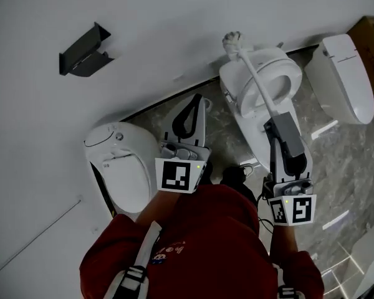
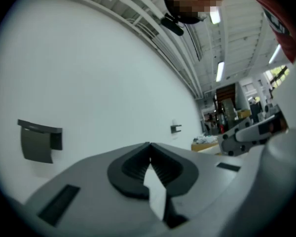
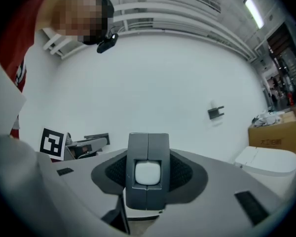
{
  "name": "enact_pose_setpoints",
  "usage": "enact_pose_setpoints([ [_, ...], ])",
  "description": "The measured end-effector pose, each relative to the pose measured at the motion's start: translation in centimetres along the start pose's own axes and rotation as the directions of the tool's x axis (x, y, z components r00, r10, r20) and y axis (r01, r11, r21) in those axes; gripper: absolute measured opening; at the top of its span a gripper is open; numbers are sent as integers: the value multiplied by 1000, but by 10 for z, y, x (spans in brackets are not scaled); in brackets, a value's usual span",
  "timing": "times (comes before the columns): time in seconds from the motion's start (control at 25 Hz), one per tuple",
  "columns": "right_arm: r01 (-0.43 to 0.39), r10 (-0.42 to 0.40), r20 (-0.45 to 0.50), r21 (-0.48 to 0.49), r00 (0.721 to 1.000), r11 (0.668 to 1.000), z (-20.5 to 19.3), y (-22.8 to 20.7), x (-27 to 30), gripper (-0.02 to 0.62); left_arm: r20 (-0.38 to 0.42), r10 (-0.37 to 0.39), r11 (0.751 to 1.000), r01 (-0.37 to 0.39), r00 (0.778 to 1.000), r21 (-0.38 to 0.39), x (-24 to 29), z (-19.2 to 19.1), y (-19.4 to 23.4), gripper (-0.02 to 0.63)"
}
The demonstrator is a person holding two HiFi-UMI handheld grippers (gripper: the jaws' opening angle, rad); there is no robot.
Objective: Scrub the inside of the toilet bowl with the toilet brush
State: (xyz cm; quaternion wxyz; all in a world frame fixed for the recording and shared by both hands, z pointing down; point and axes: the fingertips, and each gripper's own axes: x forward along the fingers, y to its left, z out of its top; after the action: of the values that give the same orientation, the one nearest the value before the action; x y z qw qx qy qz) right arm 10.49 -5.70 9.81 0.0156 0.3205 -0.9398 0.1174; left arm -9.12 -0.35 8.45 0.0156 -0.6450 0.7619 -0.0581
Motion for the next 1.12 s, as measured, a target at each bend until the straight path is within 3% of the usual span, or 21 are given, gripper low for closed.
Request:
enact_pose_setpoints([
  [0.08,-52,53,-84,10,995,999,-24,41,33,178,-72,56,998,-57,996,-3,-25,-23,41,0],
  [0.2,-75,73,-201,-2,977,997,-81,85,78,178,-142,73,996,-78,987,-33,-47,-75,86,0],
  [0.32,-60,41,-293,-57,955,997,-161,102,130,178,-228,69,996,-79,971,-33,-46,-158,113,0],
  [0.48,-46,11,-410,-76,912,996,-296,100,188,178,-346,51,991,-91,937,-100,-38,-283,124,0],
  [0.6,-70,24,-531,-68,847,995,-403,88,214,178,-428,35,978,-119,903,-172,-37,-366,123,0],
  [0.84,-110,-21,-742,-127,670,986,-588,73,258,178,-496,66,939,-222,866,-263,-53,-496,146,0],
  [0.92,-120,-33,-779,-139,627,983,-620,69,264,178,-515,59,935,-228,855,-273,-59,-516,146,0],
  [1.12,-152,-57,-833,-167,550,974,-665,58,287,178,-541,40,928,-231,840,-291,-62,-535,137,0],
])
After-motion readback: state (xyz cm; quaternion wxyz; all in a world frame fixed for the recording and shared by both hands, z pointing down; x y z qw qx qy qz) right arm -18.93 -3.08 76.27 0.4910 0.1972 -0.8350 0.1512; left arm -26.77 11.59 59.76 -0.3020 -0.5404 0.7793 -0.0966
